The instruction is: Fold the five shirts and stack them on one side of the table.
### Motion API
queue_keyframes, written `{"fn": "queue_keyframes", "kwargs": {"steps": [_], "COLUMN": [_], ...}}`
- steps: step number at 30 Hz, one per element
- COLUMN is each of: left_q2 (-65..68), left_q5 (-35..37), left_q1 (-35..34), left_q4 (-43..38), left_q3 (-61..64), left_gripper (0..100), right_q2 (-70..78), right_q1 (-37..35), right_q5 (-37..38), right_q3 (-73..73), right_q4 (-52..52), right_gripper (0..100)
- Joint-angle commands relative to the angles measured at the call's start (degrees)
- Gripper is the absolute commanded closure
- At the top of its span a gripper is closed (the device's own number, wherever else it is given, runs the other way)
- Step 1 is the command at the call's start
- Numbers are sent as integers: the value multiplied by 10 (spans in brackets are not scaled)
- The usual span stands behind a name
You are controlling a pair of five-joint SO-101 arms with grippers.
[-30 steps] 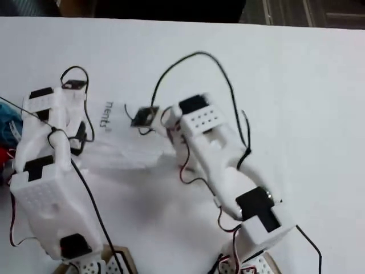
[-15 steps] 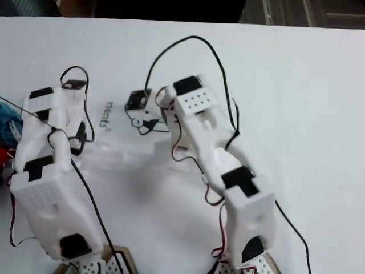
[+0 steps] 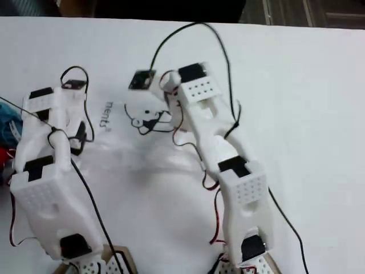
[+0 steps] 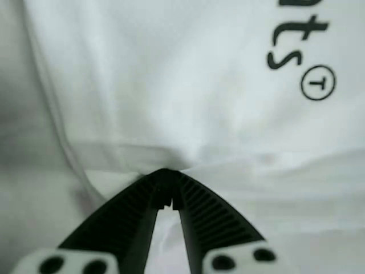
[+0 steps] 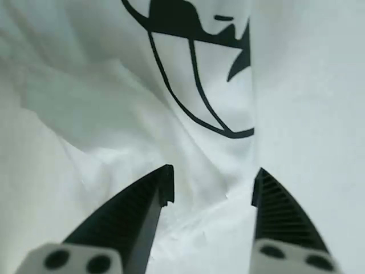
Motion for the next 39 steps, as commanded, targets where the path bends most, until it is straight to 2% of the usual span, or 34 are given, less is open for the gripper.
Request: {"fn": "queue_keyframes", "kwargs": {"steps": [1,4,6,9,12,17,21,28,39], "left_q2": [9,9,9,9,9,9,9,9,9], "left_q5": [4,4,4,4,4,4,4,4,4], "left_q1": [-18,-18,-18,-18,-18,-18,-18,-18,-18], "left_q4": [-23,-23,-23,-23,-23,-23,-23,-23,-23], "left_q3": [-13,-13,-13,-13,-13,-14,-14,-13,-13], "left_gripper": [975,975,975,975,975,975,975,975,975], "right_q2": [-7,-13,-36,-94,-152,-228,-239,-212,-125], "right_q1": [26,44,48,44,21,-73,-111,-112,-70], "right_q5": [-4,-5,-33,-80,-91,-90,-90,-91,-90], "right_q3": [-38,-41,-28,18,99,241,316,365,328], "right_q4": [11,27,29,29,29,24,-26,-95,-177], "right_gripper": [761,789,834,991,979,978,978,978,978]}}
